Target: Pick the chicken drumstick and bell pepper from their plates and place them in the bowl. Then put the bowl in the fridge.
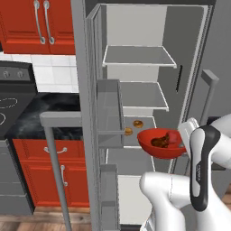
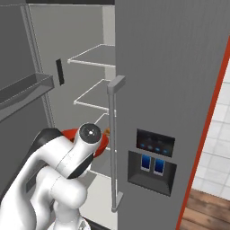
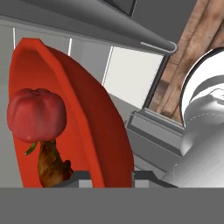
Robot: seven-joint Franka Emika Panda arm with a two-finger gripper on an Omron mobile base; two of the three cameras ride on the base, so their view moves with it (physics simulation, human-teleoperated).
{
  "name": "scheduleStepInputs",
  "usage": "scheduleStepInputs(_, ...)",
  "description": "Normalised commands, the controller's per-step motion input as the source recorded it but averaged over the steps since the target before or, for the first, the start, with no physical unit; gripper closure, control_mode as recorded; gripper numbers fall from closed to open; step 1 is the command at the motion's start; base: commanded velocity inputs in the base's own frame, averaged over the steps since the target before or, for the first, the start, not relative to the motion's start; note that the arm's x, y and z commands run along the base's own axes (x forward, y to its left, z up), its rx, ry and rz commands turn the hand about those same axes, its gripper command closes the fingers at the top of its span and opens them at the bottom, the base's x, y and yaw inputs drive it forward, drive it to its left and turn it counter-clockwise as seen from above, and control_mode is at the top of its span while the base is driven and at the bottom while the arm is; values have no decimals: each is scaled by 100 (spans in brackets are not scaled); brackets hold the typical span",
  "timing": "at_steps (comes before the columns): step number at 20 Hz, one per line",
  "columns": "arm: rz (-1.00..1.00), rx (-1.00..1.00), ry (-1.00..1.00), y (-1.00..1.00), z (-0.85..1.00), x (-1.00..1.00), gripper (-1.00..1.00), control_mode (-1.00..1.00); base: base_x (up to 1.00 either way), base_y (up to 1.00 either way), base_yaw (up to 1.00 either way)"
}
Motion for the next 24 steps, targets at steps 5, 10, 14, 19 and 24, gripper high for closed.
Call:
scheduleStepInputs(5, 0, 0, -4, 1, -1, -2, 100, -100, 0, 0, 0)
scheduleStepInputs(10, -10, 0, -29, 25, 7, 1, 100, -100, 0, 0, 0)
scheduleStepInputs(14, -17, 0, -14, 31, 25, 15, 100, -100, 0, 0, 0)
scheduleStepInputs(19, -15, 0, 0, 13, 28, 31, 100, -100, 0, 0, 0)
scheduleStepInputs(24, -5, 0, 0, 5, 27, 29, 100, -100, 0, 0, 0)
